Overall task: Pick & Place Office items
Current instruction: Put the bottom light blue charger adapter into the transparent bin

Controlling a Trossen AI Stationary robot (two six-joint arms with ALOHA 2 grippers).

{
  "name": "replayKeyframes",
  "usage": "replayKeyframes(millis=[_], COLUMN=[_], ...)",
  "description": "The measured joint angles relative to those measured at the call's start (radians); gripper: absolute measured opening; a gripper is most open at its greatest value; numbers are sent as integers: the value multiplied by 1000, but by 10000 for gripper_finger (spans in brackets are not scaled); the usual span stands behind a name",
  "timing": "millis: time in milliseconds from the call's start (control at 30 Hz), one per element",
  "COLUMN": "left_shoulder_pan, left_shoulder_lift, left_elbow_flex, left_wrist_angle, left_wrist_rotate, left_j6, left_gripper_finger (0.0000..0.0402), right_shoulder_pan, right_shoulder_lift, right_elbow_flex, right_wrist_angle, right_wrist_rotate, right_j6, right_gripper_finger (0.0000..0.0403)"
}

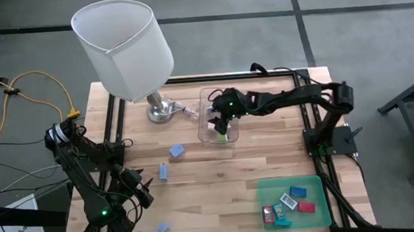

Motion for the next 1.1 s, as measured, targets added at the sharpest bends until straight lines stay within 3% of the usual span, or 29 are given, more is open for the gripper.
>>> replayKeyframes(millis=[300, 667, 1100], left_shoulder_pan=[0, 0, 0], left_shoulder_lift=[0, 0, 0], left_elbow_flex=[0, 0, 0], left_wrist_angle=[0, 0, 0], left_wrist_rotate=[0, 0, 0], left_j6=[0, 0, 0], left_gripper_finger=[232, 232, 232], right_shoulder_pan=[23, 106, 234], right_shoulder_lift=[-148, -153, -153], right_elbow_flex=[2, 1, 1], right_wrist_angle=[-9, 9, 6], right_wrist_rotate=[2, -5, -232], right_j6=[-17, -27, -43], right_gripper_finger=[232, 232, 232])
